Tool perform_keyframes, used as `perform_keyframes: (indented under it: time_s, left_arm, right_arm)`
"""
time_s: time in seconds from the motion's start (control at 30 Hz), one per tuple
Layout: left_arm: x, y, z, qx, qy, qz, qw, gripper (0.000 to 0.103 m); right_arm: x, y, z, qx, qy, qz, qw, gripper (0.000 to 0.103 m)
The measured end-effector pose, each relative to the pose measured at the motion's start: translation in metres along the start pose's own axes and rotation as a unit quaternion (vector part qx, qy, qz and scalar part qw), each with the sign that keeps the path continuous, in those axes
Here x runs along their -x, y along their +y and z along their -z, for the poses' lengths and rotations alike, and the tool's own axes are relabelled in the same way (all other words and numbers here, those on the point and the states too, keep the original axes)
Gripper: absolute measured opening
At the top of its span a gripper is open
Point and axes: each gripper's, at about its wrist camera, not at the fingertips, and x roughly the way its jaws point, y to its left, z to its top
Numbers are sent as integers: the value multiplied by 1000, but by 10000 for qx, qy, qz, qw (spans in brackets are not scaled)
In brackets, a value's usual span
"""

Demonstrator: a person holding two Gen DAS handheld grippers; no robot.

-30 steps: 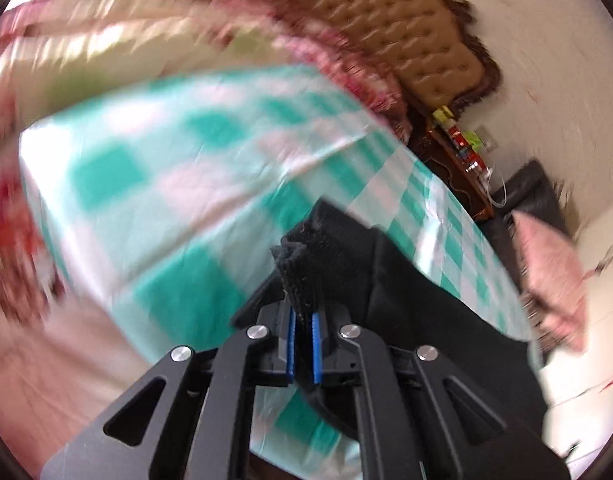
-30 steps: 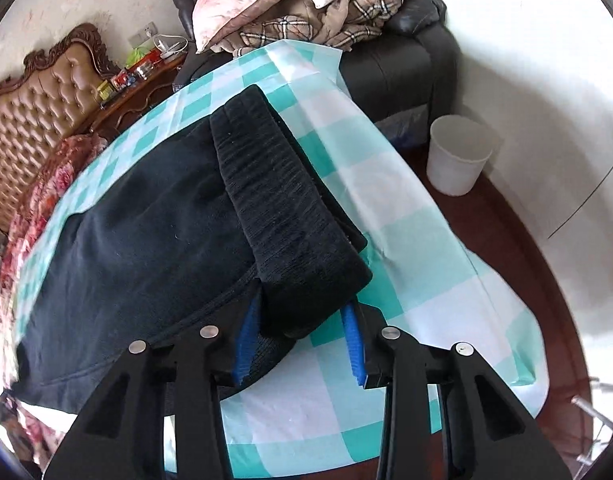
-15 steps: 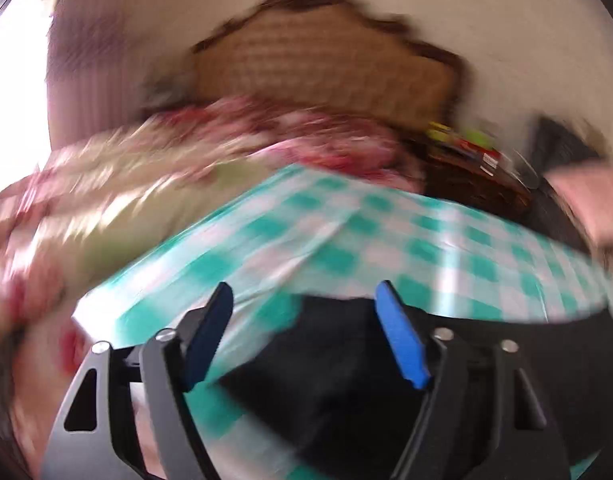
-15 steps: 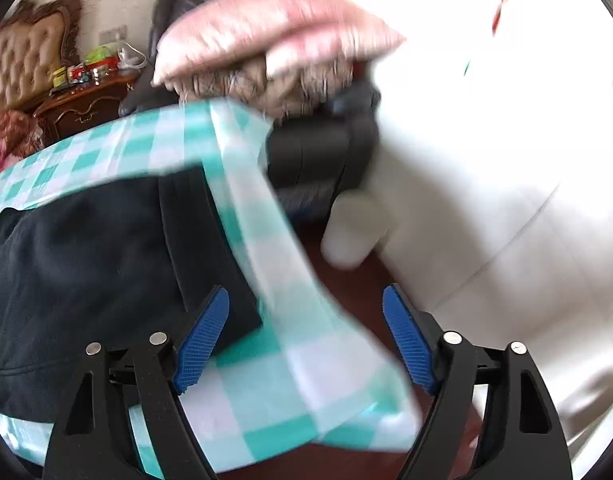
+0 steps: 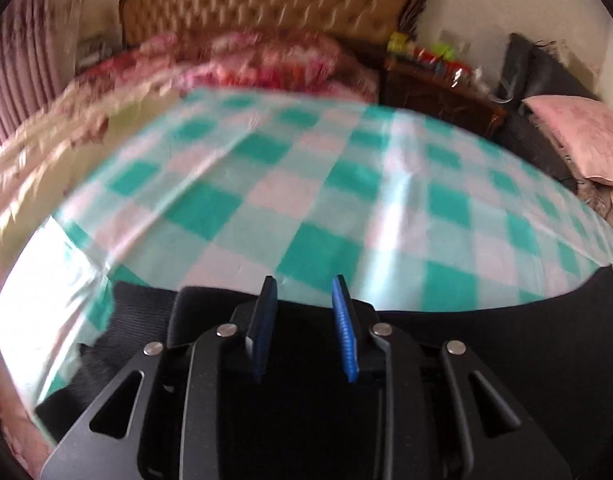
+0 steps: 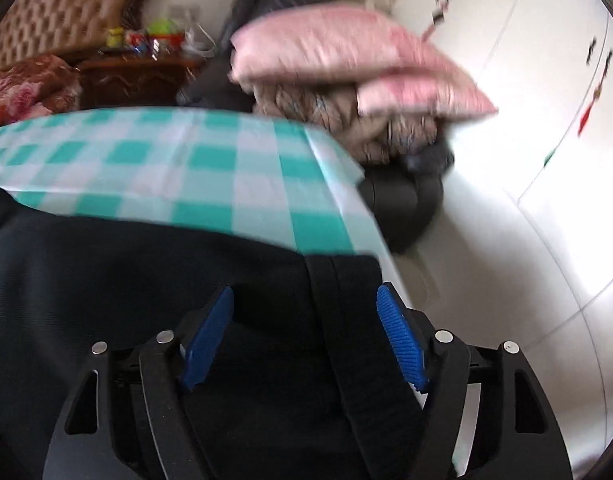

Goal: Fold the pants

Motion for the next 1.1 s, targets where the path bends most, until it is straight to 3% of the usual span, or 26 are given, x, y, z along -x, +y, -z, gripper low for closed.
perform_keyframes:
  time_s: [0.07,0.17,0.23,0.33,0.37,0.43,0.5,0.57,0.73,0.8,0.87,0.93,1.03,1.1]
  left_arm:
    - [24,-14,10,-186,-204,-13,9996,30]
    - [39,-30,31,-371,-194,-10,9991,30]
    - [36,-32,43,-371,-8,-76,9993,30]
    - [10,-12,58,-47,520,-603,9968,30]
    - [6,-2,59,187,577,-539,9967,30]
    - [8,-3,57,143,549,-602,9966,30]
    - [5,-11,57,-16,585,-721,9957,39]
    - [4,-18,57,-114,589,-865,9944,40]
    - [3,-19,57,-102,601,-919,9939,42]
    - [11,-20,58,-116,517,-998,9936,56]
    - [30,-31,61,-249,159,-926,9953,63]
    - [44,-46,66,-534,-33,-704,9961,63]
    - [65,-78,80,-1149,-272,-318,9925,65]
    - [68,-90,86,-1367,-297,-354,9895,65]
  right_arm:
    - [-4,2,5,-3,37,-14,10000,70]
    - [-8,6,12,38,-12,60,10000,70]
    - [-8,8,12,30,-45,79,10000,71]
    - [-2,7,11,1,-106,99,9999,71]
    - [8,6,11,-31,-174,148,9997,71]
    - [30,3,12,-137,-349,227,9990,73]
    - [52,0,15,-309,-462,93,9984,74]
    - [71,0,18,-406,-547,63,9977,77]
    - [107,13,34,-297,-741,680,9945,79]
    - [110,14,38,-339,-658,692,9949,79]
    - [106,12,42,-459,-416,309,9976,79]
    - [100,8,46,-690,-41,-477,9965,79]
    - [90,5,52,-960,405,-1411,9845,79]
    - [89,5,56,-1103,552,-1786,9762,79]
